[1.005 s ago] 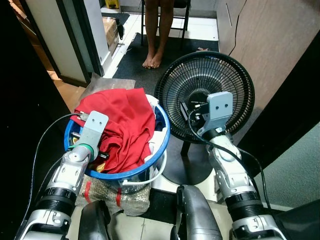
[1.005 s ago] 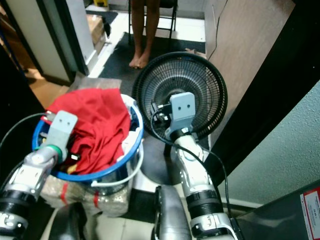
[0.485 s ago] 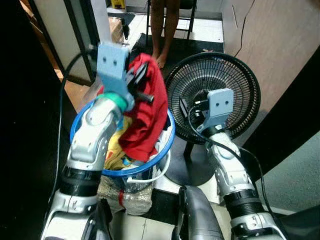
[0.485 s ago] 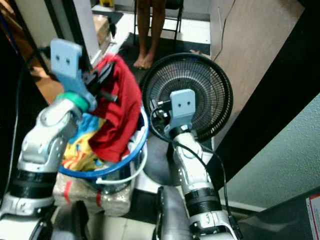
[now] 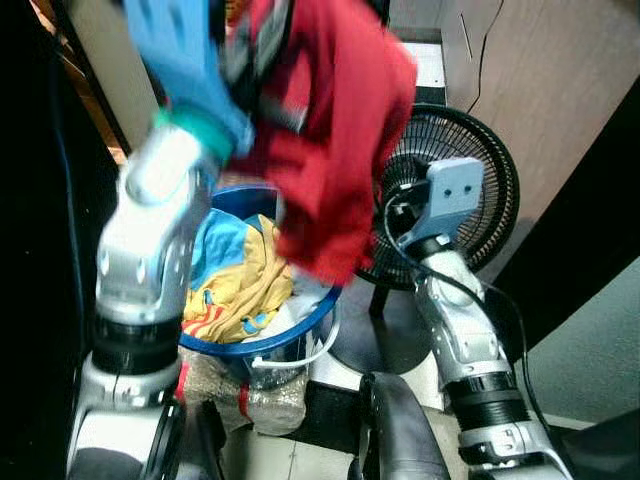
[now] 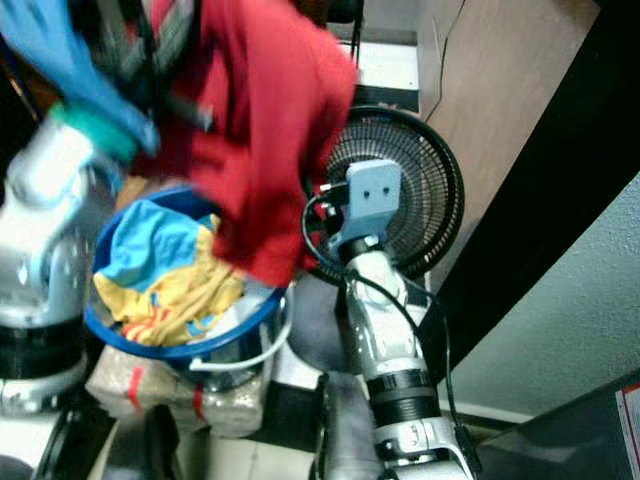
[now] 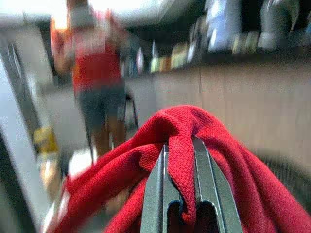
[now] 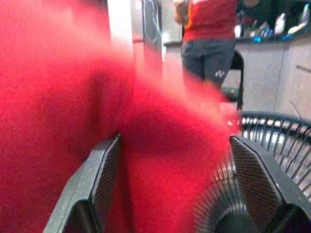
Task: Clothes washing
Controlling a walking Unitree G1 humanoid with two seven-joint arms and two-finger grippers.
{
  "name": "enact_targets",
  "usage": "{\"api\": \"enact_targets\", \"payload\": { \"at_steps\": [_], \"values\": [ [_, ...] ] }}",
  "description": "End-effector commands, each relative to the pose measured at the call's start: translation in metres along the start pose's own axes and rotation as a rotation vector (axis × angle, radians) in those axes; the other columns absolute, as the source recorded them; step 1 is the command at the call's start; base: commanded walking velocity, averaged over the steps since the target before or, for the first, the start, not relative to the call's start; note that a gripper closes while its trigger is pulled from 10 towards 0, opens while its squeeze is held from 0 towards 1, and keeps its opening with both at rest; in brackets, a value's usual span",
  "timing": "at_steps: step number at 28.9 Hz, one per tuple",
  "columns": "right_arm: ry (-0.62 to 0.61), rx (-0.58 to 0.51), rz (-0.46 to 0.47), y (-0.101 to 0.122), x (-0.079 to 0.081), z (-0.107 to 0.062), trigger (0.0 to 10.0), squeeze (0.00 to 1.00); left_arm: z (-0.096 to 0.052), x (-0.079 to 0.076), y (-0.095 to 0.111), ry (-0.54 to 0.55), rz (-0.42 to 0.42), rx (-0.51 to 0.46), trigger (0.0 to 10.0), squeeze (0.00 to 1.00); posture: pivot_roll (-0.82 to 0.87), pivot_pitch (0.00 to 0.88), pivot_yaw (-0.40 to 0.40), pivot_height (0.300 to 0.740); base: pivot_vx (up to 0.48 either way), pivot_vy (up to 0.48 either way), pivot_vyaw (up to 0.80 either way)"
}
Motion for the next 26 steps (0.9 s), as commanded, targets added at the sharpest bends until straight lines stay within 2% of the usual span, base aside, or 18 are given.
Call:
{"api": "enact_targets", "payload": {
  "at_steps": [1,7,9,12,26],
  "values": [
    [-0.007,-0.023,0.032,0.006,0.002,-0.001,10.0,0.00,-0.004,0.008,0.005,0.031,0.005,-0.003,10.0,0.00,-0.02,0.000,0.043,0.535,0.000,0.000,0.00],
    [-0.011,-0.083,0.121,0.019,0.008,0.001,10.0,0.00,-0.014,0.017,-0.010,0.089,-0.036,0.054,10.0,0.00,-0.02,0.000,0.037,0.535,0.000,0.000,0.00],
    [-0.020,-0.072,0.112,0.018,0.007,0.003,10.0,0.00,-0.013,0.017,-0.012,0.092,-0.028,0.059,10.0,0.00,-0.02,0.000,0.036,0.535,0.000,0.000,0.00],
    [-0.081,-0.070,0.130,0.018,-0.003,0.008,10.0,0.00,-0.008,0.013,-0.010,0.079,-0.011,0.051,10.0,0.00,-0.02,0.000,0.039,0.550,0.000,0.000,0.00],
    [-0.098,-0.079,0.129,0.024,-0.011,0.006,10.0,0.00,-0.009,0.010,-0.012,0.069,-0.011,0.065,10.0,0.00,-0.03,0.000,0.042,0.589,0.000,0.000,0.00]
  ]
}}
Point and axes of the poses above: a point about 5 cm out from each wrist's last joint towards the gripper, its own z axis pointing out of the wrist towards the gripper, its own y axis along the axis of the wrist's last joint, x = y × z, the point moved 3 cm from there along z, pointing out of the wrist towards the gripper, and after that the axes turned 12 degrees about z, right-handed, at the moved point
